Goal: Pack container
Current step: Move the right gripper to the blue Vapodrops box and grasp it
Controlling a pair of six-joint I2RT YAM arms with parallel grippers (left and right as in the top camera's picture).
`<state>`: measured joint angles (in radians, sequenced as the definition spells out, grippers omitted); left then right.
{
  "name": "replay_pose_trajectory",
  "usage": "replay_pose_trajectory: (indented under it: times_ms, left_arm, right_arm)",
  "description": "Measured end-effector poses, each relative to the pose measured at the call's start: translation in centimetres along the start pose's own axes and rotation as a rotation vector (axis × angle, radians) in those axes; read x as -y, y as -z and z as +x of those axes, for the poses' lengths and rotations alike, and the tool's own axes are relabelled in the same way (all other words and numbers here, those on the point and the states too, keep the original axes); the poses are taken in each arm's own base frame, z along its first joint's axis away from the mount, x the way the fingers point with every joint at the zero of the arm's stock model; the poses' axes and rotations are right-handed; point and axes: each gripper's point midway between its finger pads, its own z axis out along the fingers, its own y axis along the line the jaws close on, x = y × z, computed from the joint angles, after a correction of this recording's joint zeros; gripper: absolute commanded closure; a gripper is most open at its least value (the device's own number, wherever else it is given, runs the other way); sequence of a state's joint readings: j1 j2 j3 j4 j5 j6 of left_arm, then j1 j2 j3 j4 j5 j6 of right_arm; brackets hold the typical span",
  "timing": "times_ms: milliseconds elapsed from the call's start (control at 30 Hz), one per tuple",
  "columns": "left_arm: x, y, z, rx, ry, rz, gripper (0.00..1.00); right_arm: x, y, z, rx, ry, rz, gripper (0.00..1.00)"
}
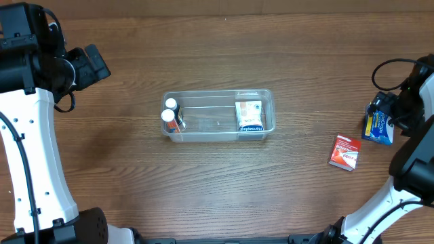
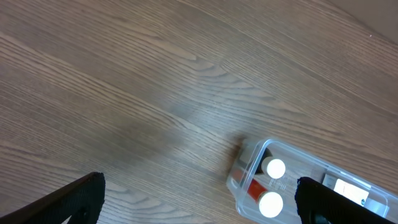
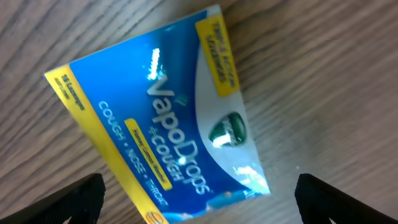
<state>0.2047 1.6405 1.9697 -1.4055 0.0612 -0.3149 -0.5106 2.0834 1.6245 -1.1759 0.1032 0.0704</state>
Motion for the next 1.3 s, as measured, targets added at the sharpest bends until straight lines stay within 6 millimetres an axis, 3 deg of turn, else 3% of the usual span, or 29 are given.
replay_pose_trajectory:
  times_ms: [300, 533, 733, 967, 1167, 1233, 1300]
  left_arm:
    - [0.0, 0.0, 0.0, 0.000, 0.000, 0.000, 0.01]
    - [0.0, 0.0, 0.0, 0.000, 0.000, 0.000, 0.01]
    - [0.0, 0.0, 0.0, 0.000, 0.000, 0.000, 0.01]
    - [0.0, 0.0, 0.0, 0.000, 0.000, 0.000, 0.01]
    - [0.0, 0.0, 0.0, 0.000, 0.000, 0.000, 0.01]
    - [0.0, 0.0, 0.0, 0.000, 0.000, 0.000, 0.01]
    - [0.0, 0.0, 0.0, 0.000, 0.000, 0.000, 0.01]
  right_arm:
    - [-0.7, -1.3, -0.4, -0.009, 0.019, -0.030, 0.00]
    - [-1.0, -3.9, 0.2, -0.072, 0.023, -0.031, 0.00]
    - [-1.3, -3.9, 0.2, -0.075, 0.021, -0.051, 0.26]
    - [-1.5, -3.7, 0.4, -0.085, 0.014, -0.060, 0.28]
    - [-1.6, -2.3, 0.8, -0.111, -0.006, -0.063, 0.28]
    - [-2.1, -0.1, 0.6, -0.074, 0.000, -0.082, 0.28]
    - [-3.2, 3.2, 0.9, -0.016, 0.018, -0.114, 0.28]
